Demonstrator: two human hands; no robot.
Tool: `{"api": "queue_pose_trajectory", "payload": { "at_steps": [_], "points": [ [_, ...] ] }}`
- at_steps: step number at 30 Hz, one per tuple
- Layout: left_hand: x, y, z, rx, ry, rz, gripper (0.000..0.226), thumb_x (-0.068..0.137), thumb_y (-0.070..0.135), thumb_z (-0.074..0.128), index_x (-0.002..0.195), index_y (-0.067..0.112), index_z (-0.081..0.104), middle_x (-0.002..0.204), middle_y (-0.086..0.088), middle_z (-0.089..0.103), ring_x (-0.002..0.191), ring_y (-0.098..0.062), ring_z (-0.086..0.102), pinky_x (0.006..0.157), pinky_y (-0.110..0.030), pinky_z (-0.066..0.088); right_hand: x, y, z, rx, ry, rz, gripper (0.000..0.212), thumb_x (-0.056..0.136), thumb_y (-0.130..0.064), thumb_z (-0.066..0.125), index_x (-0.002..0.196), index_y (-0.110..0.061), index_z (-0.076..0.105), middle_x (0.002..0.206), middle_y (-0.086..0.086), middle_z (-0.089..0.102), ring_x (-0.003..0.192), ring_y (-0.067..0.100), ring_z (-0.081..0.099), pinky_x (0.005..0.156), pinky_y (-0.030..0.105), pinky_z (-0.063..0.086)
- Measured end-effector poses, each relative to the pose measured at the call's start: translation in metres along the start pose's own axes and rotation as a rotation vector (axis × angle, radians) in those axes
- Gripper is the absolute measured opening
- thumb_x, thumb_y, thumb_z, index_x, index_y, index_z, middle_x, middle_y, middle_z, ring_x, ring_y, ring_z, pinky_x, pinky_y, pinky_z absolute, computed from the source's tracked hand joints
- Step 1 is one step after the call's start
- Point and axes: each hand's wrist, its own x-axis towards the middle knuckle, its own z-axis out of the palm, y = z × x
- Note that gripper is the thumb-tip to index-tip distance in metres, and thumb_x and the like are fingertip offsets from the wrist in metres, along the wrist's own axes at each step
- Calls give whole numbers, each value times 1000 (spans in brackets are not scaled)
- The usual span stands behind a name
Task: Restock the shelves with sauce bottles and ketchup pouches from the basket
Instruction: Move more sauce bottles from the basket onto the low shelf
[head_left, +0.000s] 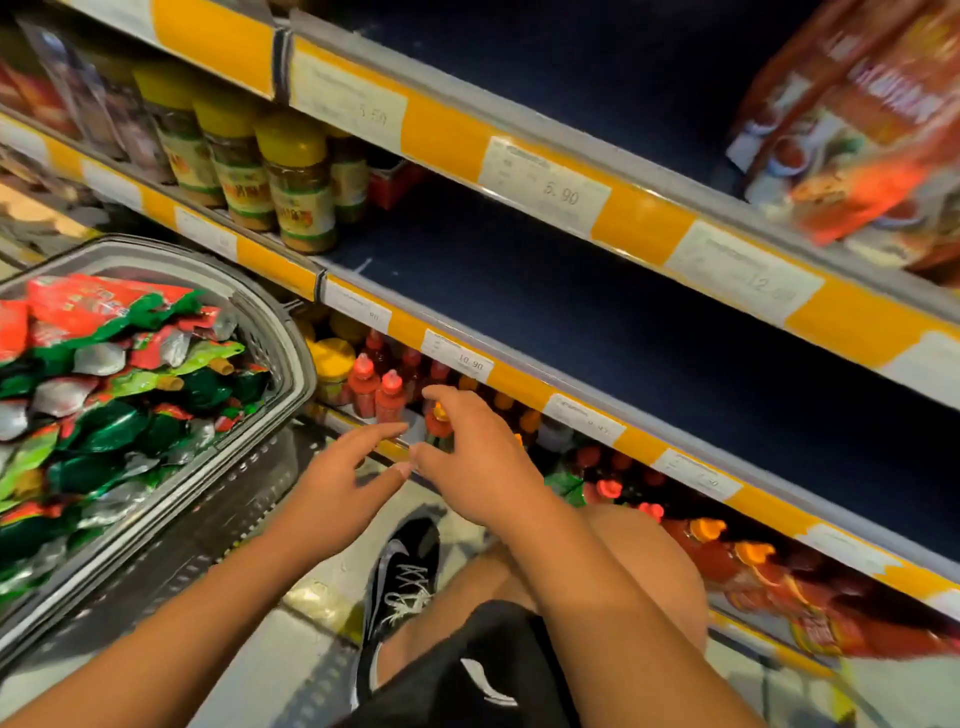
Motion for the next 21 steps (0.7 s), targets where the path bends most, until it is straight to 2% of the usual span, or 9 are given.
{"api": "queue_pose_trajectory", "payload": {
  "at_steps": [5,8,12,15,19,21],
  "points": [
    [-17,77,5,35,-31,211,48,96,51,66,142,46,55,143,26,54,135,6,47,111,-35,42,-97,10,-64,-87,260,-101,60,98,-40,62,154,-33,40,161,-15,32,150,7,27,124,37,27],
    [-24,132,21,33,-71,348,50,94,58,57,143,48,53,143,25,54,137,1,47,111,-40,44,-157,27,-96,-75,391,-61,59,98,-39,61,153,-35,41,161,-18,31,151,4,25,123,38,29],
    [-38,196,53,17,-132,516,49,94,54,57,143,49,52,146,25,52,139,-1,47,112,-45,44,-230,44,-124,-57,581,-2,56,99,-39,64,151,-38,43,160,-25,31,149,-7,20,121,21,23],
    [-52,236,82,30,-229,637,47,97,50,56,143,44,53,147,22,53,141,-8,46,113,-47,42,-279,54,-138,-18,703,24,55,97,-35,68,148,-36,48,157,-22,37,148,-4,27,119,21,29],
    [-78,282,134,9,-379,741,43,97,49,56,139,41,57,141,22,55,138,-4,48,107,-29,44,-348,73,-150,17,855,97,51,98,-35,67,147,-36,51,155,-22,41,148,-1,32,116,27,35],
    [-95,301,165,9,-447,809,42,97,46,58,137,35,60,136,22,57,133,-1,51,107,-23,41,-382,87,-151,46,941,140,51,95,-29,69,144,-33,54,151,-19,47,145,2,38,114,20,34]
  ]
}}
